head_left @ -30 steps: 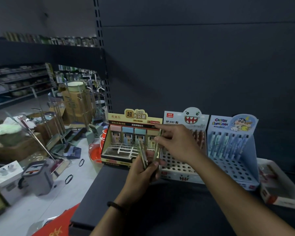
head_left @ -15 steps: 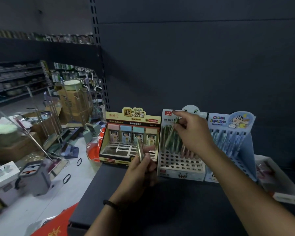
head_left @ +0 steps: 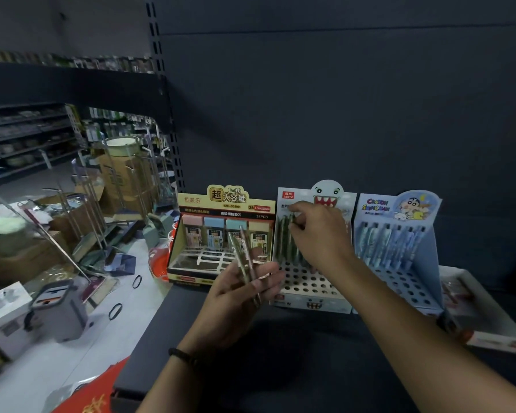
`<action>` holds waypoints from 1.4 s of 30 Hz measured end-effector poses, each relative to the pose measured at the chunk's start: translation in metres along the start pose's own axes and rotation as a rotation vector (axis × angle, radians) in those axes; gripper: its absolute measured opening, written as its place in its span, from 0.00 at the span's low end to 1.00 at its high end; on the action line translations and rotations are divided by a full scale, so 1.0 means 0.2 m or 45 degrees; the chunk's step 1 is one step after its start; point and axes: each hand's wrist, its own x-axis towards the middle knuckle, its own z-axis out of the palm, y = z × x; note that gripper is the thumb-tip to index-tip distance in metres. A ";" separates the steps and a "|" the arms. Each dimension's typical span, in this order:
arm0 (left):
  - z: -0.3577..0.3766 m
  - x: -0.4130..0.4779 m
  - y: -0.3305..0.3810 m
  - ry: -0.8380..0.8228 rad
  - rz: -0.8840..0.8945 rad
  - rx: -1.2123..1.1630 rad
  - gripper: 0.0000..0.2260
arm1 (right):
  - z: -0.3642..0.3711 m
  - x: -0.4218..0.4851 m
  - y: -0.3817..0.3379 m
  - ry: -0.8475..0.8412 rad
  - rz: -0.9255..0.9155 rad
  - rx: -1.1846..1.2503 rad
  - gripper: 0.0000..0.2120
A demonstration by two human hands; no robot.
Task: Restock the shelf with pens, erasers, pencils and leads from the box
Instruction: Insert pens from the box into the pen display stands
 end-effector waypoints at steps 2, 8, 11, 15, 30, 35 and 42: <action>0.01 -0.01 0.01 -0.089 -0.003 -0.017 0.26 | 0.01 0.00 0.01 0.002 -0.026 -0.001 0.21; 0.03 -0.02 0.01 -0.076 -0.054 0.060 0.19 | 0.04 -0.01 0.01 -0.115 -0.042 -0.136 0.16; 0.06 -0.02 0.01 -0.020 -0.057 0.047 0.14 | 0.01 0.01 0.00 -0.192 -0.007 -0.136 0.15; 0.12 -0.02 0.03 0.058 -0.087 0.019 0.10 | -0.07 0.01 0.02 -0.234 0.053 0.009 0.15; 0.36 0.08 -0.05 -0.151 -0.124 0.284 0.10 | -0.32 -0.14 0.12 -0.104 -0.019 0.750 0.14; 0.30 0.09 -0.09 -0.049 0.054 0.584 0.12 | -0.33 -0.14 0.16 0.145 0.044 0.646 0.13; 0.13 0.07 -0.09 0.184 0.265 0.812 0.17 | -0.28 -0.20 0.24 0.417 0.070 0.469 0.13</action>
